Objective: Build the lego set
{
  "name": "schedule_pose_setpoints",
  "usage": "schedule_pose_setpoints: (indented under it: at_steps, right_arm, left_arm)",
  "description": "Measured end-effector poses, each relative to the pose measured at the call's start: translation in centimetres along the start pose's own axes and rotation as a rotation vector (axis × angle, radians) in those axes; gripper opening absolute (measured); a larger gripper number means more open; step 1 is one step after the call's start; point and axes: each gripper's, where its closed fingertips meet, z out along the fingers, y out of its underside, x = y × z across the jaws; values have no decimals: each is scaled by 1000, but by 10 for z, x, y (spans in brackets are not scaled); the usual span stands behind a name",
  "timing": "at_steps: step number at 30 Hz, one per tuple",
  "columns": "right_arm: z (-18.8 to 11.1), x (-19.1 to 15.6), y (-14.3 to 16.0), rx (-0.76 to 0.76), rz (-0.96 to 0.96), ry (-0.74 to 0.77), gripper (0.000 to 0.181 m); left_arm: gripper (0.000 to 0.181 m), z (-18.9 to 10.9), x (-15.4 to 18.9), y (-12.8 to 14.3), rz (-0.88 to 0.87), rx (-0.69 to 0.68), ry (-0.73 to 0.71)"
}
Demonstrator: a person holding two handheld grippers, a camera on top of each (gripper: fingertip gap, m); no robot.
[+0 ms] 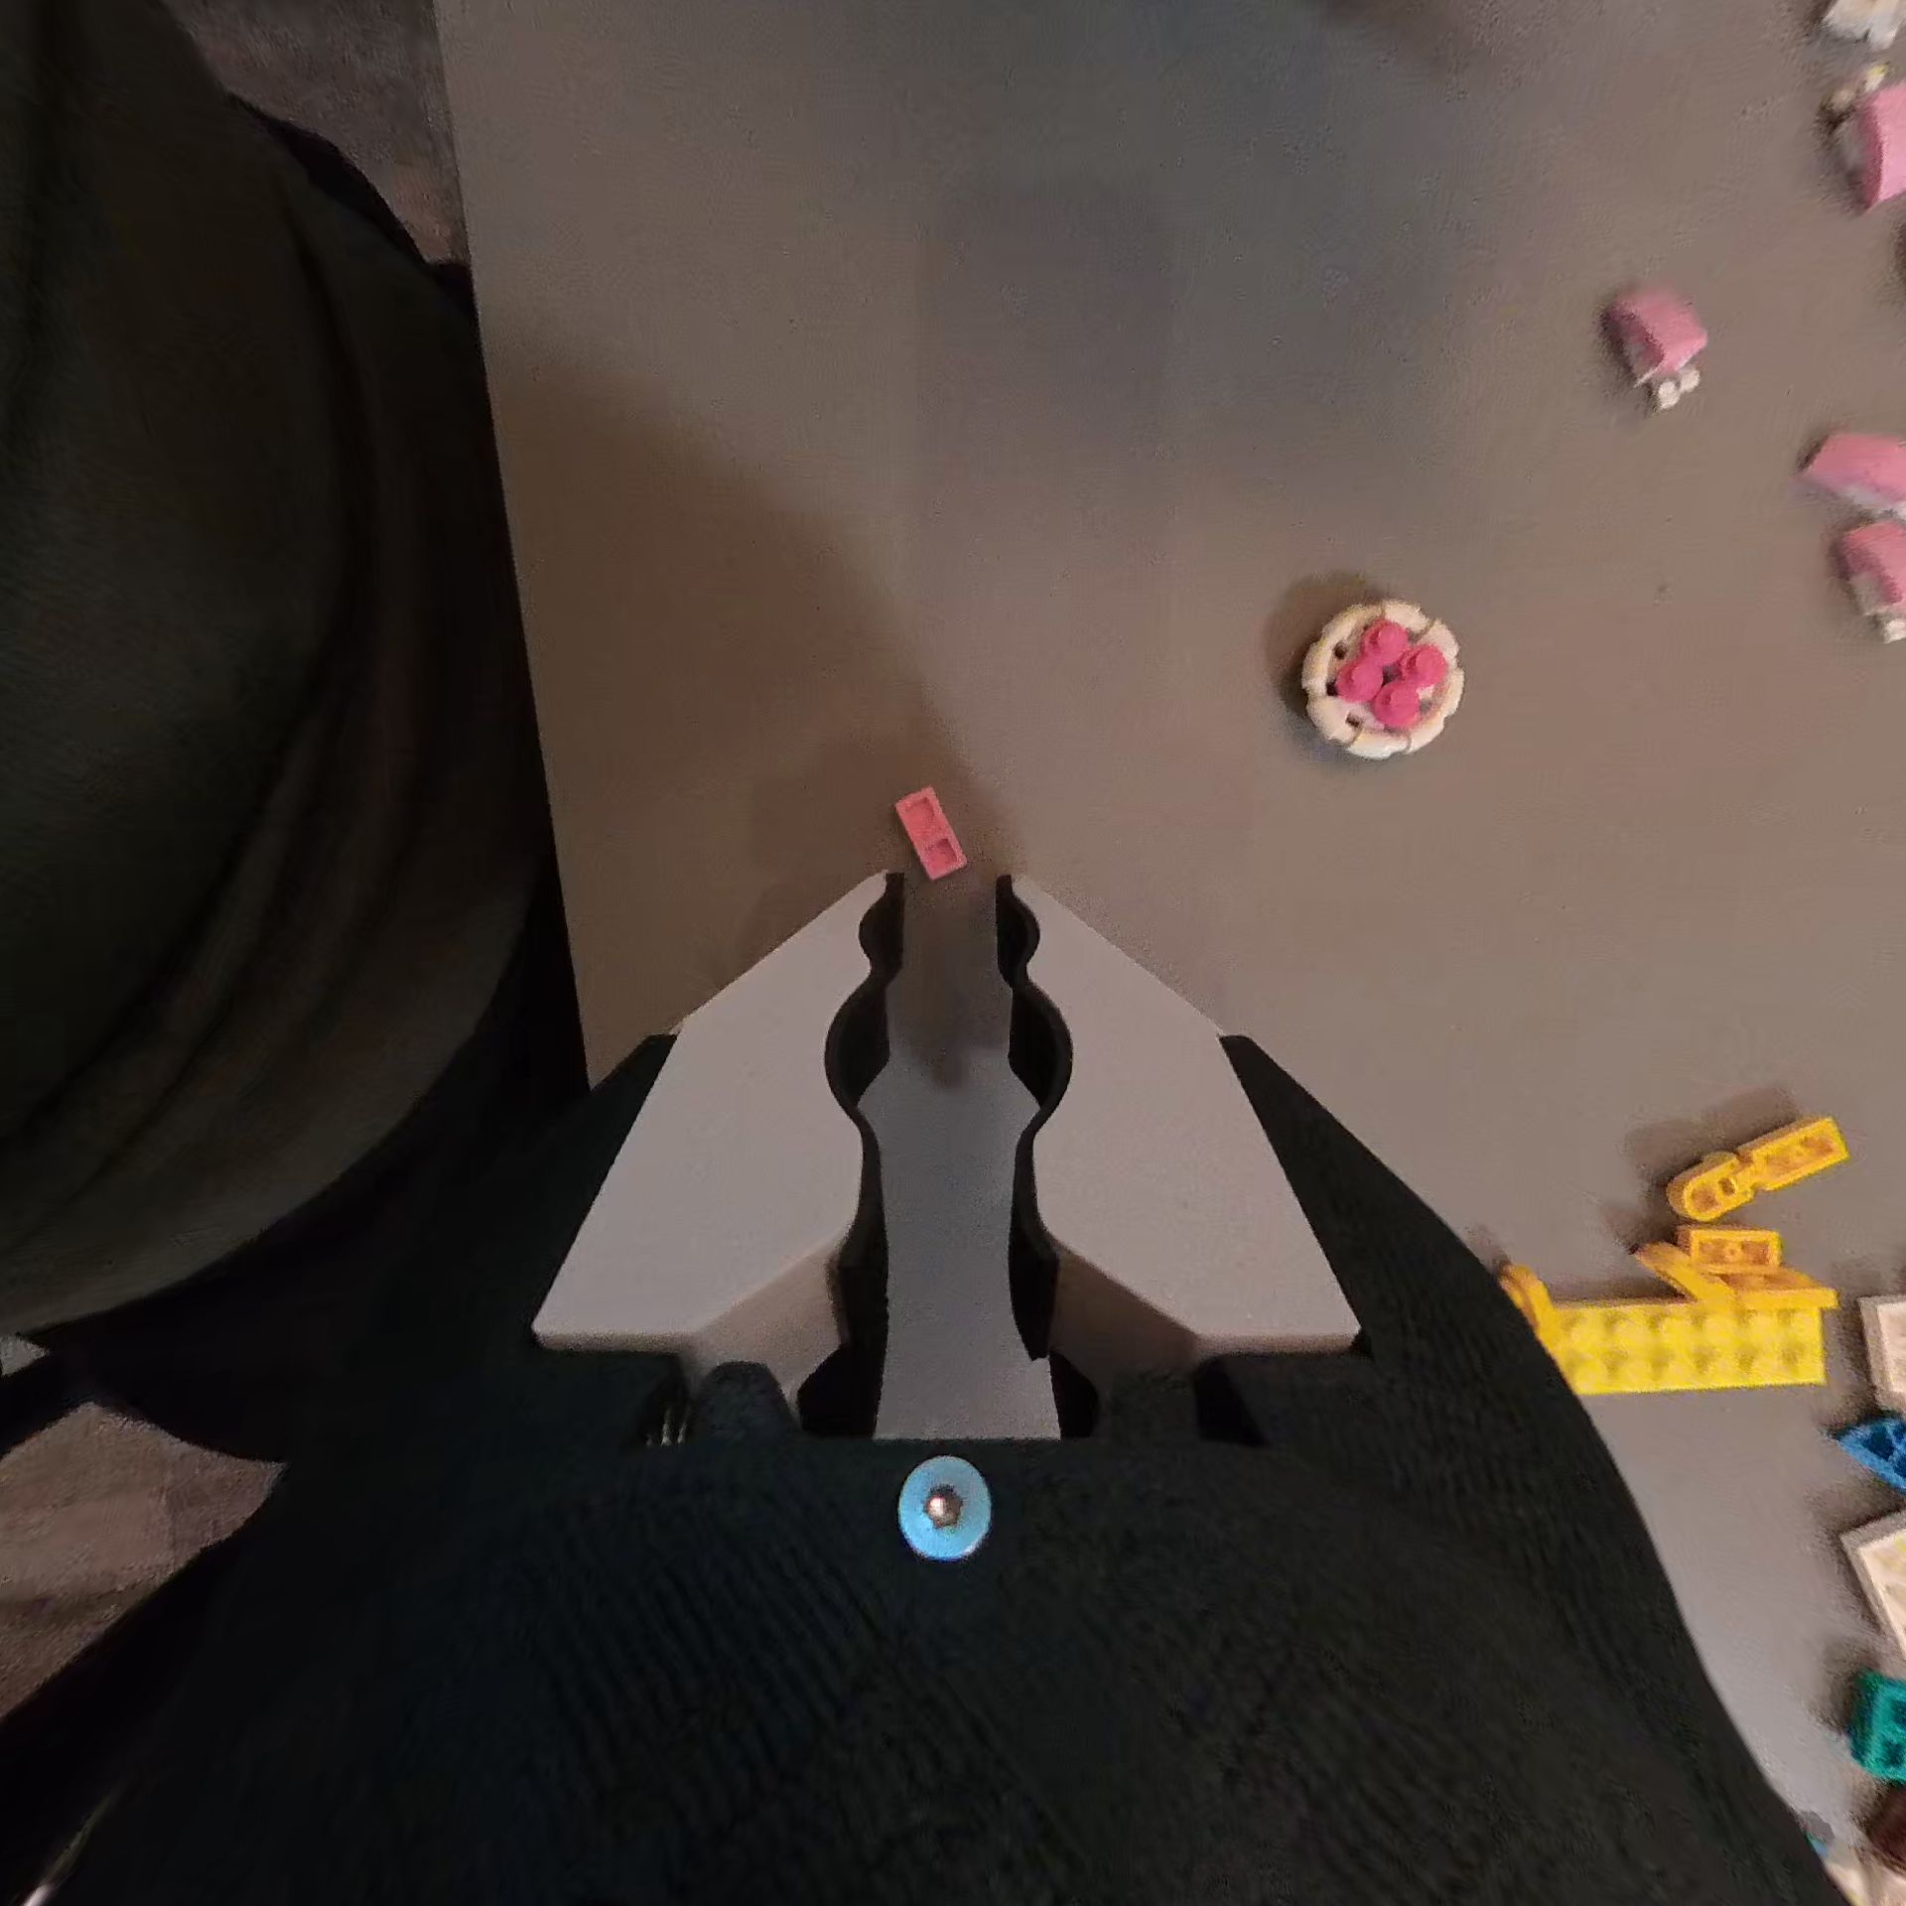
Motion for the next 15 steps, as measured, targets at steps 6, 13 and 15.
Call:
schedule_pose_setpoints:
  at_steps: [6, 13, 15]
  right_arm:
    - [5, -3, -7, 60, -44, -22, 9]
    - [-24, 74, -13, -84, -411, 492, 6]
    - [-47, 118, -6, -344, -691, 758, 7]
  left_arm:
    - [0, 1, 7, -2, 0, 7, 30]
    - [0, 0, 7, -5, -47, 30, 50]
    - [0, -1, 4, -5, -64, 33, 44]
